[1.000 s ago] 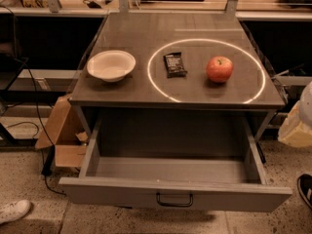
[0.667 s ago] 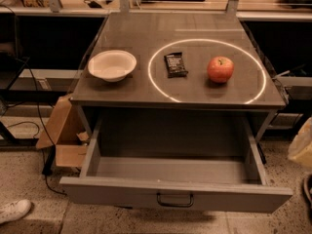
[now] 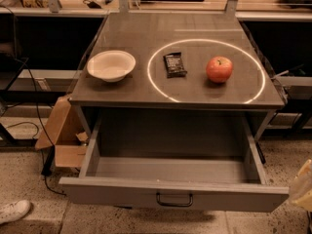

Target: Close top drawer

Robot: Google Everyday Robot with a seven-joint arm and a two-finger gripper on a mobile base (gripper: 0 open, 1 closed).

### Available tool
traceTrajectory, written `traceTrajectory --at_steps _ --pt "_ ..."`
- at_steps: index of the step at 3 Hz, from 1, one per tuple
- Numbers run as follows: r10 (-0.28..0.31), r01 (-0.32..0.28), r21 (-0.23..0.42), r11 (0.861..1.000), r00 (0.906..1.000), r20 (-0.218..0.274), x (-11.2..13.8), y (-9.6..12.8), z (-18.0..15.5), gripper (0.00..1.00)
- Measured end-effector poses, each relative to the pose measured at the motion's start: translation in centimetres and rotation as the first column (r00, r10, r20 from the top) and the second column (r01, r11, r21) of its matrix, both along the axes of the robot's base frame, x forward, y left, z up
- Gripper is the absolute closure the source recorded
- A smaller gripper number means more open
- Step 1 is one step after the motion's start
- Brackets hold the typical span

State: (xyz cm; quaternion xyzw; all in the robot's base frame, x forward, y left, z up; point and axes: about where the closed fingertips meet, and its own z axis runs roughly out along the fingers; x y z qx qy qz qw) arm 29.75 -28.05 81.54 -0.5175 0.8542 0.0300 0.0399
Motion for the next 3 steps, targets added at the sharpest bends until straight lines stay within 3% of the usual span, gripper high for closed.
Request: traceTrajectory --at_steps 2,3 --pt "-0.021 0.021 -0.003 1.000 0.9996 -0.020 -1.0 0.1 -1.7 1.00" --pt "-0.040 0.041 0.018 0.999 0.9985 -0.037 -1.3 1.4 -3.9 1.00"
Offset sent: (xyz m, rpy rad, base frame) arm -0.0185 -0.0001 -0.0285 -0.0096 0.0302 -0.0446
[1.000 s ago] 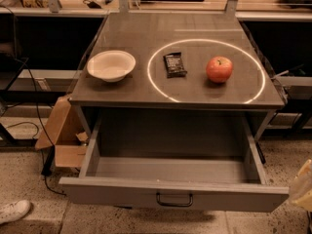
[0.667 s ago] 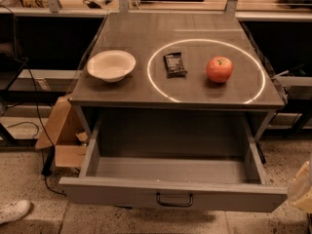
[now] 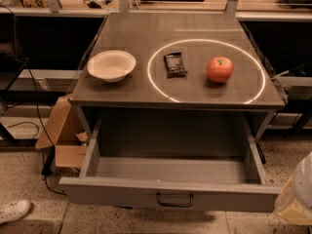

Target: Close top drawer

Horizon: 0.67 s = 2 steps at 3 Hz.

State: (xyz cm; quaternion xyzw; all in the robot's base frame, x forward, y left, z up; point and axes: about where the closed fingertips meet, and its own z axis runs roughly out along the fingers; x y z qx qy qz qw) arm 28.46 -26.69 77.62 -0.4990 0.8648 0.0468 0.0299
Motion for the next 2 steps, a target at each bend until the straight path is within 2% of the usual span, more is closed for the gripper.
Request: traceTrajectory --at_steps 1,2 --pt "-0.010 0.011 0.024 1.000 0.9998 -0.018 0.3 1.9 -2.3 1.00" --pt "-0.036 0.039 0.067 0.997 0.9981 -0.050 0.9 5.5 -7.4 1.00"
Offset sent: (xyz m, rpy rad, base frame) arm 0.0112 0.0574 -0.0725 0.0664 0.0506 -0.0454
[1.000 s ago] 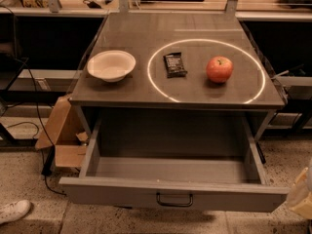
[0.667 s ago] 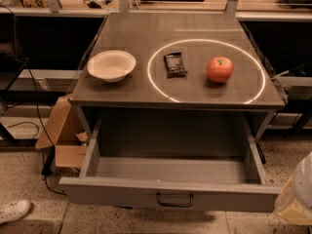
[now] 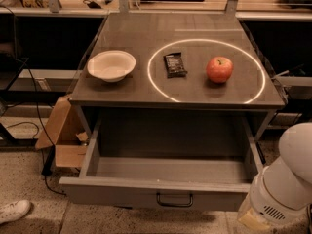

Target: Close top drawer

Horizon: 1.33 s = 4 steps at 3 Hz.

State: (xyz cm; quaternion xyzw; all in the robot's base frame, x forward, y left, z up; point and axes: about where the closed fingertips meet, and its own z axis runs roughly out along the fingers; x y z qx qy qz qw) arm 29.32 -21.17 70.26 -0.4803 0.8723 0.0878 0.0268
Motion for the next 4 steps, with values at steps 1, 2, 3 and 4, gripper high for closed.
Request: traceTrajectory --at_steps 1,2,3,4 --pt "-0.002 0.002 -0.005 1.000 1.0000 0.001 -0.1 -0.1 -0.1 1.00" --pt "-0.006 0.006 -0.015 1.000 1.0000 -0.003 -0.4 -0.2 -0.2 1.00" --pt "-0.044 0.043 -0.018 0.999 0.9990 -0.009 -0.5 0.5 -1.9 1.00" --pt "-0.043 0.043 -0.019 0.999 0.9990 0.013 0.7 2.4 -2.9 1.00"
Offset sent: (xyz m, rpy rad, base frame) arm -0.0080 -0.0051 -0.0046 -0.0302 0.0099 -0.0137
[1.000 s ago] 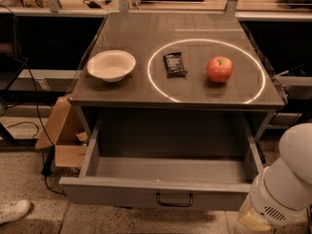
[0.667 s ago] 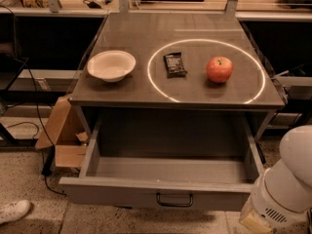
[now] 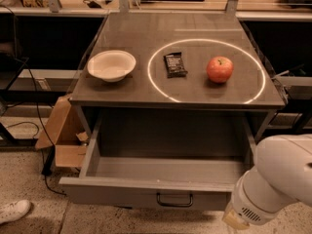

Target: Close top drawer

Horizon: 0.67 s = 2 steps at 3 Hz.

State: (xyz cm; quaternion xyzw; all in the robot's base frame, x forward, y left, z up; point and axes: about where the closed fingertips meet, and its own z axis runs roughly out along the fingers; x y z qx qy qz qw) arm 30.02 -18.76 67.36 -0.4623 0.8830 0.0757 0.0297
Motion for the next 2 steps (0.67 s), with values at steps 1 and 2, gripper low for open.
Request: traceTrajectory --at_steps 1,2 --pt "0.020 -0.019 -0.004 1.000 0.9991 0.037 1.5 1.9 -0.3 1.00" --pt "0.027 -0.028 0.013 1.000 0.9947 0.099 3.6 4.1 -0.3 1.00"
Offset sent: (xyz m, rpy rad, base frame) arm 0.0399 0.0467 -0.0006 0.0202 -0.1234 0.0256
